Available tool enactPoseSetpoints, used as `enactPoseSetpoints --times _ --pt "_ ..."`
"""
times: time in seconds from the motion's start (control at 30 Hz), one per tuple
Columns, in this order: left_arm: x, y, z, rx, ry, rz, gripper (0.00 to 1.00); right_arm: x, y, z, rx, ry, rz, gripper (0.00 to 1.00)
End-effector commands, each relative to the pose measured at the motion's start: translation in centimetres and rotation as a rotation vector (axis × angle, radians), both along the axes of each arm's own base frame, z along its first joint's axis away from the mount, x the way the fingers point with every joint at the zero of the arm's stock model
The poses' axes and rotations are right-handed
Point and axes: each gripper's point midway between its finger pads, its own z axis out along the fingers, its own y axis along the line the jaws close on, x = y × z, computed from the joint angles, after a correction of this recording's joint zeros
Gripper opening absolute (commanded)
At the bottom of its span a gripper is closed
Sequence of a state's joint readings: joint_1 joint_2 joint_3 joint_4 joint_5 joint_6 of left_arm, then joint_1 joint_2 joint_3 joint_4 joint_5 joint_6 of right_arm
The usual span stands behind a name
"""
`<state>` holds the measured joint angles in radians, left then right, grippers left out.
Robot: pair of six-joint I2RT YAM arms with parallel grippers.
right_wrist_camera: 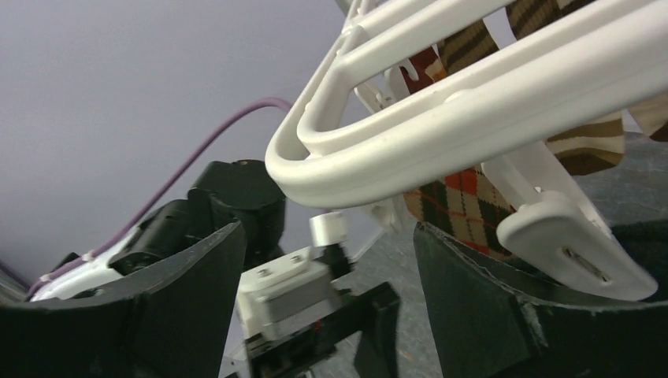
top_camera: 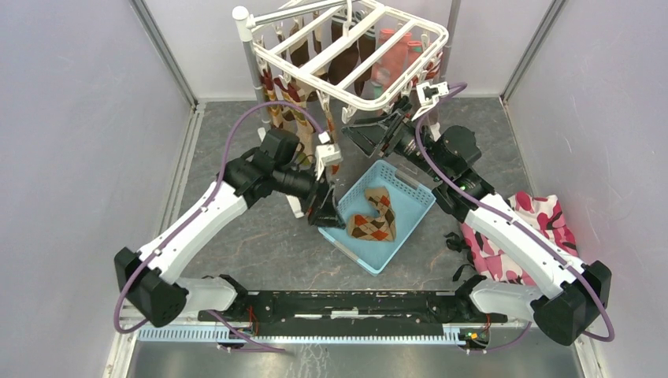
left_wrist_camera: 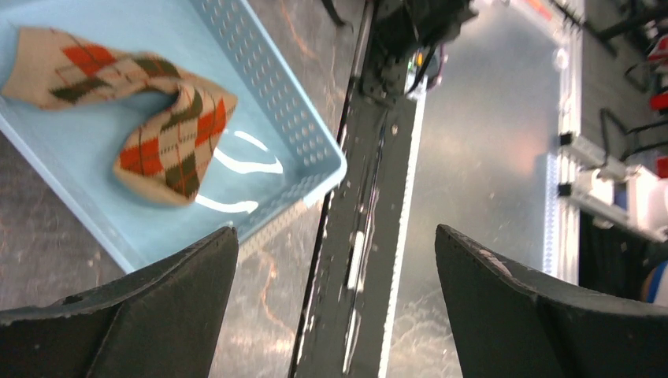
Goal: Remove the socks clipped to the hanger
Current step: Place the sock in the bin.
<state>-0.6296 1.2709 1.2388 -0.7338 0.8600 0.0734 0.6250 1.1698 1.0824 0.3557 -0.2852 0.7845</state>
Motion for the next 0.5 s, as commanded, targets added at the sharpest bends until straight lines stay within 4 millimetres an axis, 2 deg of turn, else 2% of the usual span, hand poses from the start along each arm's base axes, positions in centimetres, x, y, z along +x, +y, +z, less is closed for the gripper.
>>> enactPoseSetpoints --times 0.0,0.1,0.27,0.47 --pt "-1.8 3.4 -1.3 0.054 -0.142 -0.055 1.0 -1.1 -1.3 -0.2 -0.055 -0.048 -0.031 0.94" --pt "-1.4 4.6 0.6 0.009 -0.168 -0.047 1.0 -1.7 -1.8 -1.8 -0.092 -0.056 -0.041 0.96" --pt "1.8 7.0 4.8 -0.048 -0.199 0.036 1.0 -2.1 -1.7 -6.5 -0.205 -0.038 -0.084 0.98" --pt "5.3 10.7 7.3 -0.074 -0.177 0.166 1.0 -2.8 1.1 -9.3 -0.376 -0.082 -0.18 0.98"
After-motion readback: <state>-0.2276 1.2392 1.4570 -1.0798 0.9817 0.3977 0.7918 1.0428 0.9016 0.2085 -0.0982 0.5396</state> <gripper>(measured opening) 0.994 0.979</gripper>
